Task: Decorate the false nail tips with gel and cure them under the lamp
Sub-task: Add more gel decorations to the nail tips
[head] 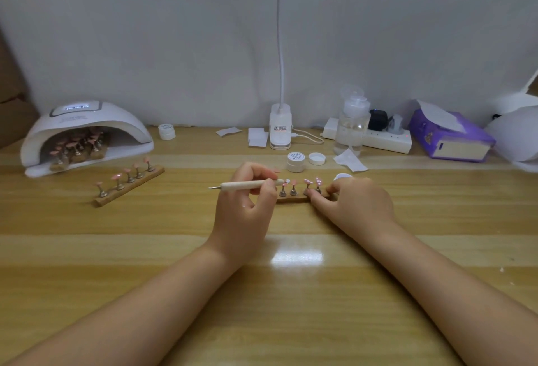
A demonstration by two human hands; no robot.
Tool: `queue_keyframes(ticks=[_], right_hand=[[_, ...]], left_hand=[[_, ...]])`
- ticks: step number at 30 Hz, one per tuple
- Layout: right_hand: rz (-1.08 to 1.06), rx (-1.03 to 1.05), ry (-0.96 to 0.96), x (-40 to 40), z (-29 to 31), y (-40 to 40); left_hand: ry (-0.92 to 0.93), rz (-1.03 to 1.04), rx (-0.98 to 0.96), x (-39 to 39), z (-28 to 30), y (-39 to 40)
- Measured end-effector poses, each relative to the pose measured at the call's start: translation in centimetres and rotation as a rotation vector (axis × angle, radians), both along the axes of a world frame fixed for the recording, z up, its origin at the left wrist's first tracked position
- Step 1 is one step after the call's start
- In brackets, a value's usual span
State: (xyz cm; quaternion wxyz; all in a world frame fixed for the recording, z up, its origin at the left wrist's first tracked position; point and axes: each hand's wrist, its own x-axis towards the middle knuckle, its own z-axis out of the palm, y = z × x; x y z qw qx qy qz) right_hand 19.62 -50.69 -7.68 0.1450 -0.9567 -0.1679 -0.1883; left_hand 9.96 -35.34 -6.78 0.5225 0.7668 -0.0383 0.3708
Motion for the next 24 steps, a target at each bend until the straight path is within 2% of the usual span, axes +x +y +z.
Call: queue_keyframes(ticks=[4,8,12,20,24], right_hand=[[0.007,-0.018,-0.008,-0.1,0.1,0.0],[0.03,-0.073,-0.127,-1.0,0.6,-0.1],[0.195,0.015,-0.237,-2.5,0.5,1.1],[0.235,0.049,-0.012,-2.6,-0.5,2.2],[0.269,0.044,0.036,-2.3,-0.5,2.3]], left_hand=[[-0.004,0.004,0.01,0.0,0.0,0.1],[-0.021,0.013,-0.003,0.0,0.0,0.2],[-0.031,0.016,-0.022,0.2,0.0,0.2],[-0.04,0.034,-0.047,0.3,-0.1,0.3],[-0.036,0.032,-0.048,0.3,-0.2,0.3]])
